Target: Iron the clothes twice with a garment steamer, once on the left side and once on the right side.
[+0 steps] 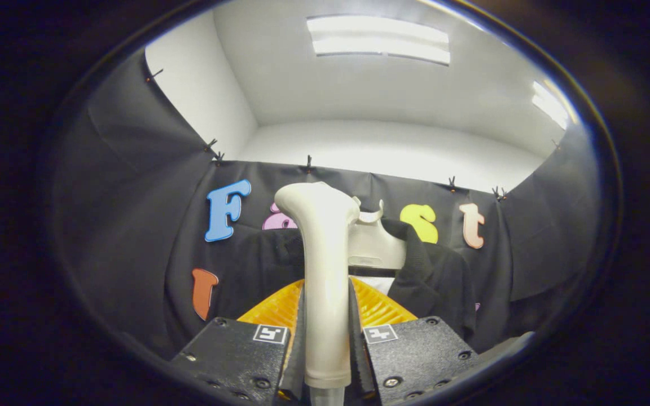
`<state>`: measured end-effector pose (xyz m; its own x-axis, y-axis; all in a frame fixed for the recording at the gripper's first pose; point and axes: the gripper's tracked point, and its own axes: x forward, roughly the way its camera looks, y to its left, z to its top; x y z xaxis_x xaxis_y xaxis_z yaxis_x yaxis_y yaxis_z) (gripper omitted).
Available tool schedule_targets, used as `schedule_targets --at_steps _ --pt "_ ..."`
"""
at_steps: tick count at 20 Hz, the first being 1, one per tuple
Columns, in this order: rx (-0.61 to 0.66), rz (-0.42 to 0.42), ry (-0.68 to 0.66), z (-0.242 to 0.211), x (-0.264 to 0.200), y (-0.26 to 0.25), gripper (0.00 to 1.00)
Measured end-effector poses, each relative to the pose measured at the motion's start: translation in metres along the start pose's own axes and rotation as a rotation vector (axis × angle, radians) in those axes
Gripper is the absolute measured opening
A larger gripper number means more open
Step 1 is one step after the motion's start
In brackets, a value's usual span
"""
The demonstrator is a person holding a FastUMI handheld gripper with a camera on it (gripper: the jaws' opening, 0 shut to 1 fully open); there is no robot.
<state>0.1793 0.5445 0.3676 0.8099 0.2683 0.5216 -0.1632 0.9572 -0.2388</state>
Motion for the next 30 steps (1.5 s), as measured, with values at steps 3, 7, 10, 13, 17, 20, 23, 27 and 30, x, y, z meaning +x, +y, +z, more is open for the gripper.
schedule_targets --at_steps 3,7,10,13,17,20,23,27,30 --pt "-0.042 -0.021 -0.002 -0.012 0.002 0.006 0.36" --pt "-0.083 -0.038 -0.004 -0.024 -0.004 0.008 0.36" --pt "-0.091 -0.016 0.02 -0.037 -0.016 0.014 0.36" --pt "-0.11 -0.03 0.033 -0.046 -0.03 0.009 0.36" --pt "-0.102 -0.016 0.082 -0.063 -0.048 0.01 0.36" --pt "-0.102 -0.016 0.108 -0.074 -0.063 0.008 0.36" --pt "-0.117 -0.001 0.142 -0.089 -0.079 0.013 0.36" --pt "-0.128 0.012 0.2 -0.112 -0.103 0.017 0.36" --pt "-0.136 0.03 0.24 -0.128 -0.122 0.022 0.36"
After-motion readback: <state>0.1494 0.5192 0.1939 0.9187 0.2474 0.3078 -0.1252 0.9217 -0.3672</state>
